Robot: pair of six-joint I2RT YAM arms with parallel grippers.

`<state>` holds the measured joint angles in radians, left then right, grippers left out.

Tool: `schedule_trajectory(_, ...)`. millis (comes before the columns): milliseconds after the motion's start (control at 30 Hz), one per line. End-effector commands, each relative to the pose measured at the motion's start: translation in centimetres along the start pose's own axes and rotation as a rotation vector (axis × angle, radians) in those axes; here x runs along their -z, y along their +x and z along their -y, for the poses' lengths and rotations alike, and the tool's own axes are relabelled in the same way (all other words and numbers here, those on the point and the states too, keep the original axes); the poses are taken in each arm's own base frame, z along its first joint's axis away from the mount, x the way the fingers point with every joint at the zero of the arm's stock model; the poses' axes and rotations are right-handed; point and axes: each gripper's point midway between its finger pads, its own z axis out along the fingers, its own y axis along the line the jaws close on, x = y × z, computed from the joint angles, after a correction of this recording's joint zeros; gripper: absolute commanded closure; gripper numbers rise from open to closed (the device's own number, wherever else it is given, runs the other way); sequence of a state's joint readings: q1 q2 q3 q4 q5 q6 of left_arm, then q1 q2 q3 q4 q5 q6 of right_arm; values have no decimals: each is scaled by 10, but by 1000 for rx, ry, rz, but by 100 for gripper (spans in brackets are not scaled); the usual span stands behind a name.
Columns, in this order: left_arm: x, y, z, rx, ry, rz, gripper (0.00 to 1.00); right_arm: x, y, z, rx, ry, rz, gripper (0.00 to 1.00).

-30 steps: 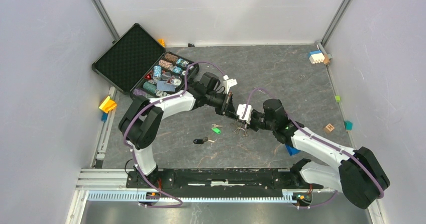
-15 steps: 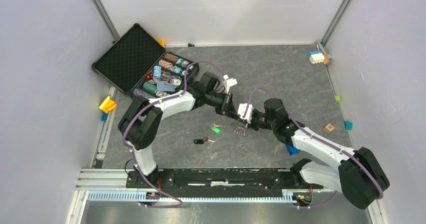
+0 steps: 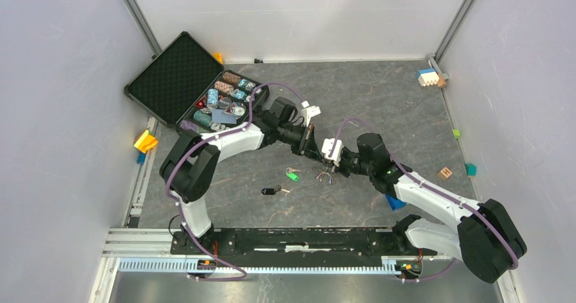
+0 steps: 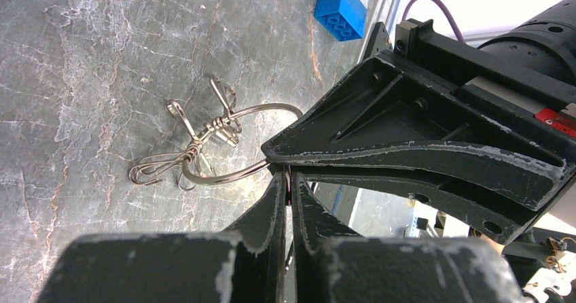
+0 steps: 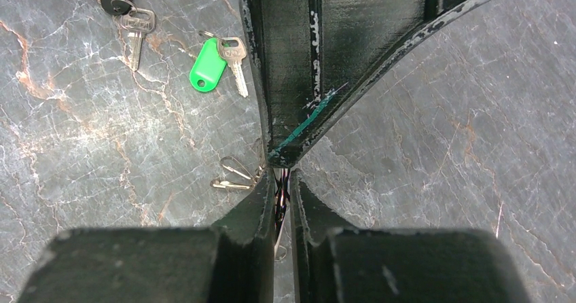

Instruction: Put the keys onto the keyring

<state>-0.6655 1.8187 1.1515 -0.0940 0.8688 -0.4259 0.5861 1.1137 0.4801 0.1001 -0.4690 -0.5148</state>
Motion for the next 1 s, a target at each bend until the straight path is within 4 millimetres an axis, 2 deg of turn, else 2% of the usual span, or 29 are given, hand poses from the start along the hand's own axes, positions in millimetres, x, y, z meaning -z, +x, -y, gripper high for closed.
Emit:
schedule_trajectory(0, 4, -5, 20, -65, 67, 15, 98, 1, -18, 24, -12, 86, 32, 100)
schedule_trajectory(633, 2, -7, 11, -7, 18, 52, 98, 5, -7, 48, -97, 229, -31, 100)
schedule_trajectory(967, 2, -9, 14, -27, 44, 65, 98, 7, -6, 49, -92, 243, -33, 100)
